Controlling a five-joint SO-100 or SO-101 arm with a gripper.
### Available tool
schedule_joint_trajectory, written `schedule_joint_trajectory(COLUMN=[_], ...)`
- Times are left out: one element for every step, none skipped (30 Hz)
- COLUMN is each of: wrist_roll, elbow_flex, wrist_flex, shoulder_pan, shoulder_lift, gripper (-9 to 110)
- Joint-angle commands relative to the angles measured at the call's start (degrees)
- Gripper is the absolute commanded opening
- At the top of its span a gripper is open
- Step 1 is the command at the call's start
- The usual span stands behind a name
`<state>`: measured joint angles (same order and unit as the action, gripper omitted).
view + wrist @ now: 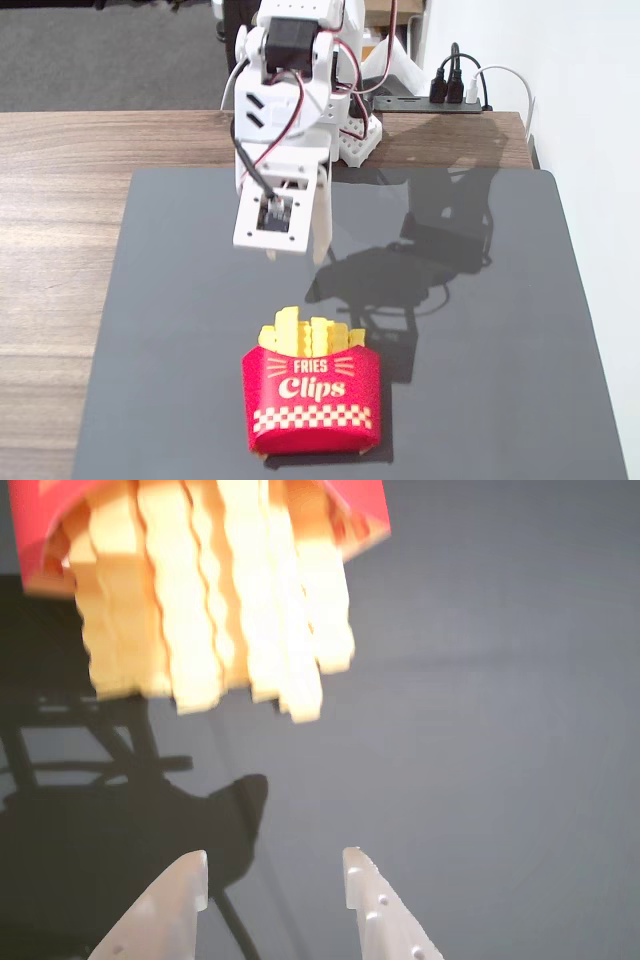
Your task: Grab a fry
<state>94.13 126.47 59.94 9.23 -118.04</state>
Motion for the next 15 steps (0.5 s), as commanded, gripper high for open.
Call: schedule_joint_trajectory(wrist_roll=[-0.8, -1.2, -1.5, -1.9, -2.1, -2.4, -2.5, -2.7, -2.8, -3.0, -3.0, -3.1, -3.1, -3.1, -2.9], elbow_flex=[-4.5, -5.2, -6.0, -6.9, -7.5, -8.3, -8.9, -9.4, -10.1, -10.8, -11.4, -12.0, -12.5, -12.9, -13.4], wrist_flex=[-2.6, -3.3, -3.9, -4.4, -4.8, -5.4, -5.6, -5.9, -5.9, -5.9, -5.9, -6.0, -6.2, -6.2, -6.2], shoulder_pan=[-1.0, -1.2, -1.4, -1.6, -1.8, -1.9, -2.1, -2.2, -2.3, -2.3, -2.3, -2.2, -2.1, -1.9, -1.8], shoulder_lift=[3.3, 4.3, 5.4, 6.7, 7.6, 8.7, 9.5, 10.1, 10.7, 11.3, 11.8, 12.2, 12.7, 13.4, 14.0], gripper=[18, 18, 18, 18, 18, 18, 18, 18, 18, 18, 18, 18, 18, 18, 18])
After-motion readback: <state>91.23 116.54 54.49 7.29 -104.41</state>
